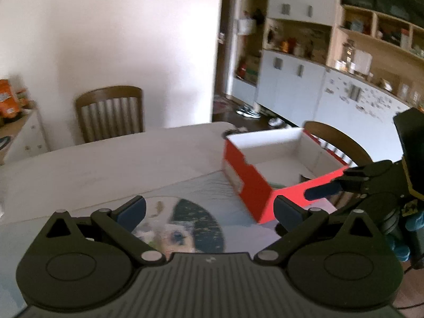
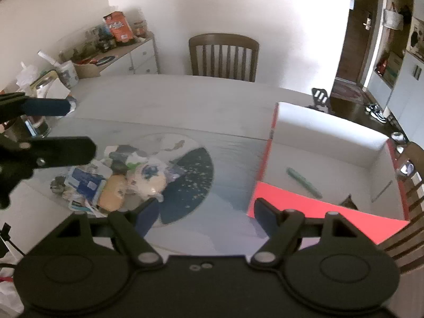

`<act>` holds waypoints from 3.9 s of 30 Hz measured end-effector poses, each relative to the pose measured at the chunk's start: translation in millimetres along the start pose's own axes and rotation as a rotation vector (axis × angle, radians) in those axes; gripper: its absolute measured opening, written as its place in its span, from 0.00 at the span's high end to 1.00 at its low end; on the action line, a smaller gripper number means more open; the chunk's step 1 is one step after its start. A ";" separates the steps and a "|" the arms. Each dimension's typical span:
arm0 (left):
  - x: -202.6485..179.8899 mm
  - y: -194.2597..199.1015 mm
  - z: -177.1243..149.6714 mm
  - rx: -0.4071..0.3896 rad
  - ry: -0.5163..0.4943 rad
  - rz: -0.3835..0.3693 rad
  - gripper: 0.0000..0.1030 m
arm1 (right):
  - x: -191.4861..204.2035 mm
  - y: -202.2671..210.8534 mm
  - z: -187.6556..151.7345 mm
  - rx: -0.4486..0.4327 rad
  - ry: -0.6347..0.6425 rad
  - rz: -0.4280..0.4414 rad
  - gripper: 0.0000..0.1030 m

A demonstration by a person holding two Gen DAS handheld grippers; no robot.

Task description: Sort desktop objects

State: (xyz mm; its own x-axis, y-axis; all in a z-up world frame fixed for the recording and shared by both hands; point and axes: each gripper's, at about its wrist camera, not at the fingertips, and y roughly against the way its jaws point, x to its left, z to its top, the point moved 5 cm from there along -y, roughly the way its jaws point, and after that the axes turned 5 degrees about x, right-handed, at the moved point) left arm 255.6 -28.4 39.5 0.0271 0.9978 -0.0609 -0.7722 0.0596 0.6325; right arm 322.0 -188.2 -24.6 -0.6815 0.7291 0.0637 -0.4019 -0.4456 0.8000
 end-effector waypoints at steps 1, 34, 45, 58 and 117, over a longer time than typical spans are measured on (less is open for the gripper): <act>6.8 1.8 -3.4 -0.001 0.013 0.012 0.00 | 4.4 -1.4 0.7 -0.003 0.003 0.002 0.24; 104.4 -55.4 -118.5 0.191 0.116 0.254 0.00 | 64.0 -89.3 15.5 0.047 -0.011 0.003 0.24; 112.4 -68.4 -127.0 0.203 0.138 0.266 0.00 | 70.5 -124.3 27.4 0.061 -0.090 0.019 0.23; 117.2 -74.6 -129.1 0.195 0.148 0.284 0.00 | 72.4 -166.4 33.9 0.118 -0.228 -0.029 0.25; 132.0 -77.9 -127.9 0.158 0.230 0.211 0.56 | 85.8 -172.2 24.2 0.144 -0.196 -0.036 0.50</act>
State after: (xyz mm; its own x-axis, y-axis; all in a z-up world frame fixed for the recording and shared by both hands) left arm 238.1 94.8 -116.6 -0.2801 0.9569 -0.0770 -0.6370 -0.1253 0.7607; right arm 347.5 -36.4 -142.5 -0.5308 0.8364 0.1366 -0.3229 -0.3487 0.8799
